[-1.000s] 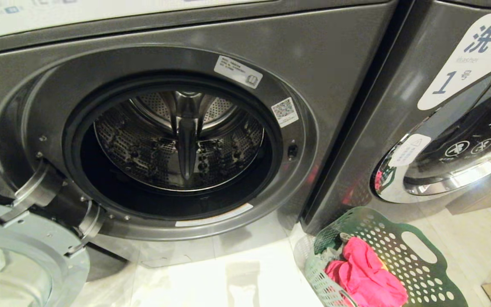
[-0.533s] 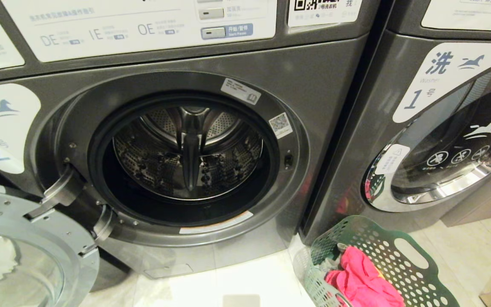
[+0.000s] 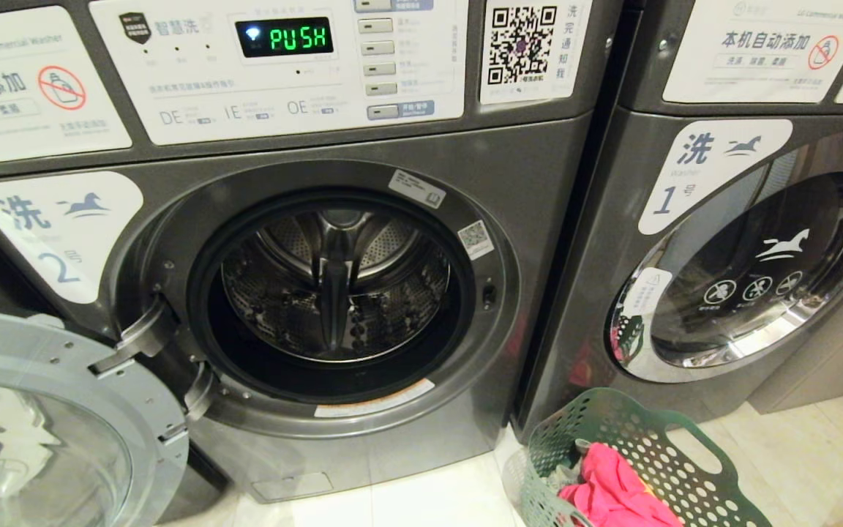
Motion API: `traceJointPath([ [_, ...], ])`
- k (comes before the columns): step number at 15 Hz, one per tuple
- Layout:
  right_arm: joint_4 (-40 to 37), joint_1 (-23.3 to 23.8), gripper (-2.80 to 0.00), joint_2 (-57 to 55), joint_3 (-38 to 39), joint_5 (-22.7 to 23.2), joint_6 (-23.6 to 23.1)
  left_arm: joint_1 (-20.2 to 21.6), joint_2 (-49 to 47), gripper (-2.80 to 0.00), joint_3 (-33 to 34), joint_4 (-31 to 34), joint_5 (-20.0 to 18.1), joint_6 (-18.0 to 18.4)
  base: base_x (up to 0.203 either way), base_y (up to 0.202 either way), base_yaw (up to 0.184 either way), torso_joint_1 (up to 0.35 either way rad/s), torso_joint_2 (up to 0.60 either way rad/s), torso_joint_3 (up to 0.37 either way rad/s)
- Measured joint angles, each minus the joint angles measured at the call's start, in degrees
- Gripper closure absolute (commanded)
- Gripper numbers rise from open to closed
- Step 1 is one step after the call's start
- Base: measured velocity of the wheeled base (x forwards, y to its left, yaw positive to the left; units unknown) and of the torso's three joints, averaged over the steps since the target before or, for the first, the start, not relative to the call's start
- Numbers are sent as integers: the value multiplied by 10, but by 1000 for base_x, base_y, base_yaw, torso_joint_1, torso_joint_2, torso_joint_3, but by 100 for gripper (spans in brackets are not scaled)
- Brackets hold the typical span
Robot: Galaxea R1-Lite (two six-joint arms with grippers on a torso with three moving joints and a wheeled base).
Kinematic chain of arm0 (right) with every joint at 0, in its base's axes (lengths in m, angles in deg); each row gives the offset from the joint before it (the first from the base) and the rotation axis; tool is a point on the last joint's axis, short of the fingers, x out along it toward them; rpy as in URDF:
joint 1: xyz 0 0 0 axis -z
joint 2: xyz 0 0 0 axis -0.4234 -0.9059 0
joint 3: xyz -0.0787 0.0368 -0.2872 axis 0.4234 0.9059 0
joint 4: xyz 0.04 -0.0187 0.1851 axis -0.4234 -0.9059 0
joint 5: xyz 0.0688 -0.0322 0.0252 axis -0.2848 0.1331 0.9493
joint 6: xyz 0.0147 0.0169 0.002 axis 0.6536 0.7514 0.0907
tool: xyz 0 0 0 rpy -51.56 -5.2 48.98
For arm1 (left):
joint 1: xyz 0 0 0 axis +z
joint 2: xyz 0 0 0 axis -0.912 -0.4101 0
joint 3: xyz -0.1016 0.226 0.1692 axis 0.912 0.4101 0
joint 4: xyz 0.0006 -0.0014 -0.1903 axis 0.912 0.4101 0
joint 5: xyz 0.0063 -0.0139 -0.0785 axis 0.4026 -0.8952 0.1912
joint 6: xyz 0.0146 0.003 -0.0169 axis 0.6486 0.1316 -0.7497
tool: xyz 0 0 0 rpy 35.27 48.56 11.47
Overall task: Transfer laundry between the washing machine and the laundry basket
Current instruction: Close the washing machine door with the left hand
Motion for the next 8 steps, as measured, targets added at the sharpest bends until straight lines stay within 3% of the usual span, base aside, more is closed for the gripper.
traceJointPath([
  [4,0,0,0,0,0,0,0,0,0,0,0,0,0,1,0,0,0,3,0,167],
  [8,0,0,0,0,0,0,0,0,0,0,0,0,0,2,0,0,0,-1,0,24],
])
